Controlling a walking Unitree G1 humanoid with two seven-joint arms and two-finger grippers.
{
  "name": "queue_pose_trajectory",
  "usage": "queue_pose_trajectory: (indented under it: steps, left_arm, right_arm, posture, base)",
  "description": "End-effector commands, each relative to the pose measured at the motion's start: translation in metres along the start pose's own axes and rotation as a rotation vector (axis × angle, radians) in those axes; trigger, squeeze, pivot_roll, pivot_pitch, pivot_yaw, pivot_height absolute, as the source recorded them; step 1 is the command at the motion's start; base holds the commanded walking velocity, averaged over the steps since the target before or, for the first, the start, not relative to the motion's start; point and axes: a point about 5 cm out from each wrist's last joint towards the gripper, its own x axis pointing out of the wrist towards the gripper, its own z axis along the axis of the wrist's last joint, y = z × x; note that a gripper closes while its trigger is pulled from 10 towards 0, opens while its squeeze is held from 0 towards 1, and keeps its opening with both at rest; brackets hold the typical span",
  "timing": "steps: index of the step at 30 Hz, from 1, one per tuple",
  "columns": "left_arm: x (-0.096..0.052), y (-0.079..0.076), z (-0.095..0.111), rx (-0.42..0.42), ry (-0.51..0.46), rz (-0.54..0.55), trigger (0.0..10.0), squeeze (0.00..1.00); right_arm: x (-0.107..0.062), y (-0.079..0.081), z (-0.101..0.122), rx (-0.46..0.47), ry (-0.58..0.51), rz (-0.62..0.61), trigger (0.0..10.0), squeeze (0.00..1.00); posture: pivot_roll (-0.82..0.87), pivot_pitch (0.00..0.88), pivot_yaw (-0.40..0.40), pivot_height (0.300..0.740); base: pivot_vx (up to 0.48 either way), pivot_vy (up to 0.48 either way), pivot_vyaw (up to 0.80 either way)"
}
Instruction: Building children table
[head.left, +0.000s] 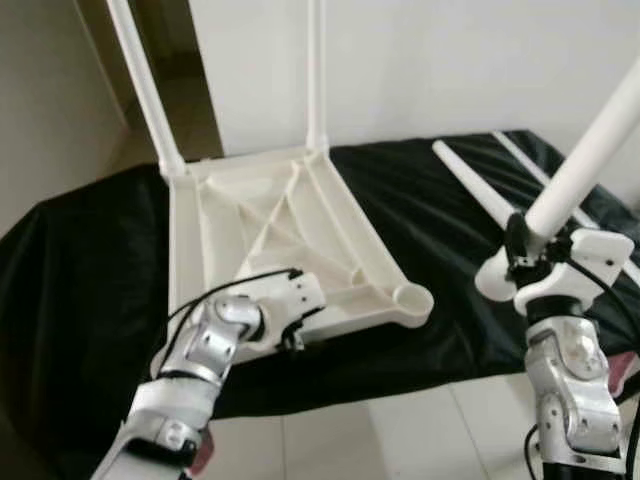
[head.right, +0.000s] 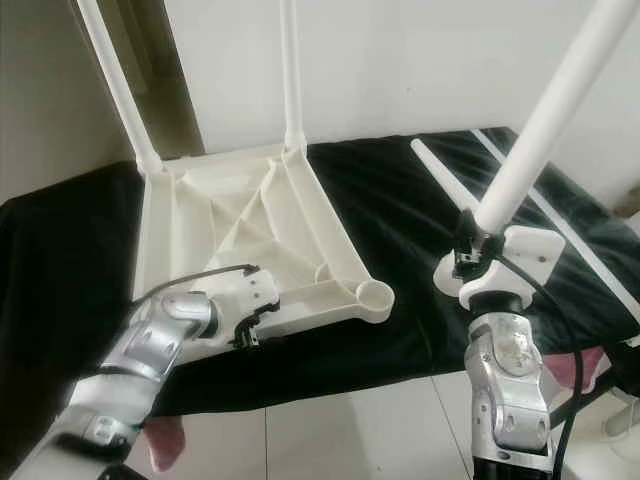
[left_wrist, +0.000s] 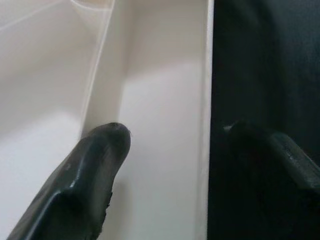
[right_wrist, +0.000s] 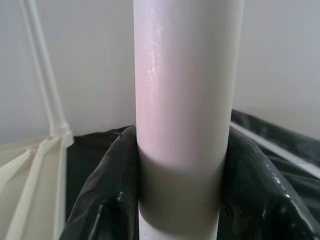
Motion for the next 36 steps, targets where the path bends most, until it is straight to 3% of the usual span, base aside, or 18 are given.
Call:
queue_pose_trajectory:
  steps: [1, 3, 5, 11, 14, 20, 30, 36]
  left_arm:
    - [0.004, -0.011, 0.009, -0.01, -0.074, -0.042, 10.0, 0.0]
    - [0.004, -0.023, 0.027, -0.031, -0.2, -0.118, 10.0, 0.0]
    - [0.003, -0.027, 0.036, -0.054, -0.265, -0.15, 10.0, 0.0]
    - [0.009, -0.028, 0.057, -0.13, -0.38, -0.067, 10.0, 0.0]
    - [0.009, -0.022, 0.061, -0.146, -0.402, 0.034, 10.0, 0.0]
    - [0.004, -0.014, 0.057, -0.139, -0.408, 0.135, 10.0, 0.0]
    - [0.003, -0.014, 0.057, -0.202, -0.414, 0.143, 10.0, 0.0]
    - [0.004, -0.012, 0.057, -0.198, -0.418, 0.165, 10.0, 0.0]
  right_arm:
    - [0.003, 0.008, -0.001, 0.016, -0.002, 0.037, 10.0, 0.0]
    - [0.004, 0.015, -0.005, 0.019, 0.02, 0.068, 10.0, 0.0]
    - [0.005, 0.019, -0.008, 0.009, 0.041, 0.086, 10.0, 0.0]
    - [0.009, 0.032, -0.007, 0.038, 0.048, 0.135, 10.0, 0.0]
    - [0.01, 0.037, -0.008, 0.018, 0.04, 0.177, 10.0, 0.0]
    - [0.001, 0.039, -0.016, 0.041, 0.062, 0.216, 10.0, 0.0]
    - [-0.013, 0.047, -0.029, 0.064, 0.118, 0.252, 10.0, 0.0]
    - [-0.023, 0.049, -0.041, 0.064, 0.155, 0.276, 10.0, 0.0]
  posture:
    - [0.02, 0.0, 0.017, 0.74]
    - [0.03, 0.0, 0.011, 0.74]
    - [0.03, 0.0, 0.011, 0.74]
    - [0.03, 0.0, 0.007, 0.74]
    - [0.04, 0.0, -0.001, 0.74]
    - [0.05, 0.0, -0.004, 0.74]
    - [0.05, 0.0, -0.008, 0.74]
    - [0.04, 0.0, -0.009, 0.74]
  base:
    - [0.0, 0.0, 0.0]
    - [0.0, 0.0, 0.0]
    - [0.0, 0.0, 0.0]
    - [0.0, 0.0, 0.0]
    - [0.0, 0.0, 0.0]
    - [0.0, 0.0, 0.0]
    - [0.0, 0.0, 0.0]
    - [0.0, 0.0, 0.0]
